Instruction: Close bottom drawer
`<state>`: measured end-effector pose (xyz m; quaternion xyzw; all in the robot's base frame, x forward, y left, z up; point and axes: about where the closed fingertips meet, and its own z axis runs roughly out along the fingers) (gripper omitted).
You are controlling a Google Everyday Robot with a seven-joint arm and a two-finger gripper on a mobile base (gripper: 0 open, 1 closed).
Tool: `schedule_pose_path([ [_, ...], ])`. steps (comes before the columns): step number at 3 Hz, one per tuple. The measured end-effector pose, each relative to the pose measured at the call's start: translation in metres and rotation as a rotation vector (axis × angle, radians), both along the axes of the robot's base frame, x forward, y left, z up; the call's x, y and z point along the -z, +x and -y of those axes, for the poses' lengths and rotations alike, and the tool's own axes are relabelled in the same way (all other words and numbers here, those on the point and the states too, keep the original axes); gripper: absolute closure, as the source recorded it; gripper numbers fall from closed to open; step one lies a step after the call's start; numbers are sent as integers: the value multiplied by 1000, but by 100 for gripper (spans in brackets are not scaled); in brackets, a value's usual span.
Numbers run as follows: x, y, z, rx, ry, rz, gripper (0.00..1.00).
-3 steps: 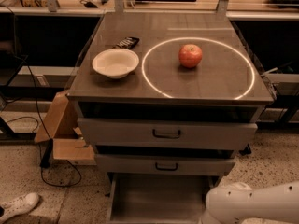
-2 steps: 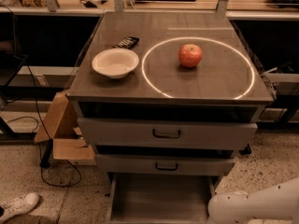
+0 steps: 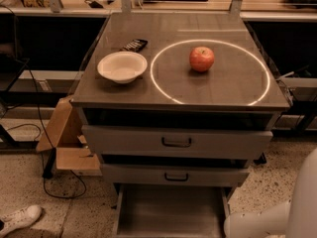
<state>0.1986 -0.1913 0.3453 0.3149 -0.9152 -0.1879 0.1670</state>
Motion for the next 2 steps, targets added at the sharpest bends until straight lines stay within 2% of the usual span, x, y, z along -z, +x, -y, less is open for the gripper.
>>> schedule_pose_path([
  [1, 28, -6, 6, 30, -6, -29, 100],
  [2, 88, -20, 21, 119, -7, -108, 100],
])
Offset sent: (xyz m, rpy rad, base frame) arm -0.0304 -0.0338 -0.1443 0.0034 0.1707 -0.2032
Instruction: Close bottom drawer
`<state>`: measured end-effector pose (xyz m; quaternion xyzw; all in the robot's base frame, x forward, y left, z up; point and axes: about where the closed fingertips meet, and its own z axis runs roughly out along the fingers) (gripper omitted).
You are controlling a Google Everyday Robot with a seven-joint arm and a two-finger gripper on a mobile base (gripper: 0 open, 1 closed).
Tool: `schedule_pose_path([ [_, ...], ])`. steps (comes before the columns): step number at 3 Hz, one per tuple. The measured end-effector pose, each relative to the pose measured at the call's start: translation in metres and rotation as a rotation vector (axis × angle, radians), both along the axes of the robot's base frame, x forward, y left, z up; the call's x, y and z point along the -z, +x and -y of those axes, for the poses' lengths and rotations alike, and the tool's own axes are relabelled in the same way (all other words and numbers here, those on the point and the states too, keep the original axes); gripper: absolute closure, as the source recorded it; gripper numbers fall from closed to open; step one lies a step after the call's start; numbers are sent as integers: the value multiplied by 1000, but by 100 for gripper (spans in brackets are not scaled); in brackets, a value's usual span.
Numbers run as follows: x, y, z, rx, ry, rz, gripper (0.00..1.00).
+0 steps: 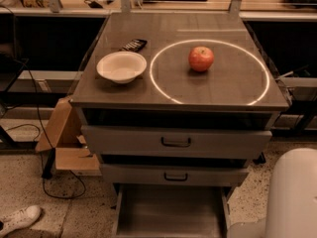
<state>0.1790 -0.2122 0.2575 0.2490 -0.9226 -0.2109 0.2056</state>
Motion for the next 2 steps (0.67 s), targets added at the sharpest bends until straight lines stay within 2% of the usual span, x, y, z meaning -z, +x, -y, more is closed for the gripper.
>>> schedule_pose_path([
  [1, 27, -4, 3, 37, -2, -43, 100],
  [2, 31, -4, 2, 39, -1, -45, 100],
])
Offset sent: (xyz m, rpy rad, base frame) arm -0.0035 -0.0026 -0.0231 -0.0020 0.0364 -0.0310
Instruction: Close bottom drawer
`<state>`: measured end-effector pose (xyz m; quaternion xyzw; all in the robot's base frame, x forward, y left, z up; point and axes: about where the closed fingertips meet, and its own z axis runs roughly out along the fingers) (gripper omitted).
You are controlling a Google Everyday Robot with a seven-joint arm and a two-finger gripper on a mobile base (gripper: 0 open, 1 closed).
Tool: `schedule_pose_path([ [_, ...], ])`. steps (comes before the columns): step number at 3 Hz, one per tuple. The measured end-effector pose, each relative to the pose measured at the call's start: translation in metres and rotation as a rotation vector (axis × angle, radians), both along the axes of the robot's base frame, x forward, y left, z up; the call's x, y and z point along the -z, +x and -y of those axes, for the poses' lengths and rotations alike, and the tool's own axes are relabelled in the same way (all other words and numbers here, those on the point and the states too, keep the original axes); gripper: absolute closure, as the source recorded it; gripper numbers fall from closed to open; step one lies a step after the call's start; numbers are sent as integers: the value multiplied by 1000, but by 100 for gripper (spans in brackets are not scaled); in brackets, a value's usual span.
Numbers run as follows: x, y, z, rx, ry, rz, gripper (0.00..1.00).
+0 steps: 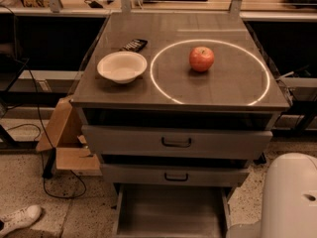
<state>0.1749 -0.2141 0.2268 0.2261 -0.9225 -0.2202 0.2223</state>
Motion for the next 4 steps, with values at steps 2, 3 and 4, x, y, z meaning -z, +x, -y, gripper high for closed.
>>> schedule_pose_path([
  [2, 12, 13, -30, -24, 23, 62, 100],
  [3, 11, 16, -31, -23, 24, 71, 100],
  [4, 19, 11, -34, -27, 12, 67, 100],
])
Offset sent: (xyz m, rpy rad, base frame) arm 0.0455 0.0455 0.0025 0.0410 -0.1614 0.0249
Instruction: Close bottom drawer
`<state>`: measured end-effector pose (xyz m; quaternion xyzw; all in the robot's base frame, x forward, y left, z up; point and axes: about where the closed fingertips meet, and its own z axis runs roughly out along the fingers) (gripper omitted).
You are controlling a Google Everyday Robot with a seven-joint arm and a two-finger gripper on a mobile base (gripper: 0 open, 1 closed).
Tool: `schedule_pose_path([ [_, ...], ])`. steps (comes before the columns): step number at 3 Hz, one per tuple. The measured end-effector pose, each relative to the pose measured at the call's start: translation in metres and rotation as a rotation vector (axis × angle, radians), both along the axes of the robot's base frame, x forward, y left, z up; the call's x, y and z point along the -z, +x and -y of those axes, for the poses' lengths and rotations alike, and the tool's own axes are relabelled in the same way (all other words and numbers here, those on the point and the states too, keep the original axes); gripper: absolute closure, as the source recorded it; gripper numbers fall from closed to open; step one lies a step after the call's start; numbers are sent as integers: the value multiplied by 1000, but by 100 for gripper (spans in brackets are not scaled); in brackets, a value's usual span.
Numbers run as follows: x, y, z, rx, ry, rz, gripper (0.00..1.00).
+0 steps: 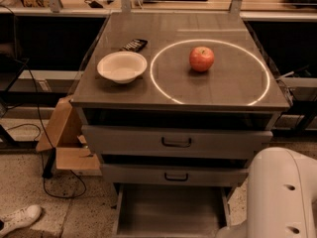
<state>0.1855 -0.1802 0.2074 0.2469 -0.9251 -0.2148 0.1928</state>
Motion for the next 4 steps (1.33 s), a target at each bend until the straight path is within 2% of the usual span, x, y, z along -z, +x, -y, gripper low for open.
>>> schedule_pose_path([
  [2, -14, 40, -28, 107, 68, 130, 100],
  [3, -21, 55, -36, 135, 77, 161, 100],
  [4, -21, 55, -36, 135, 77, 162, 100],
])
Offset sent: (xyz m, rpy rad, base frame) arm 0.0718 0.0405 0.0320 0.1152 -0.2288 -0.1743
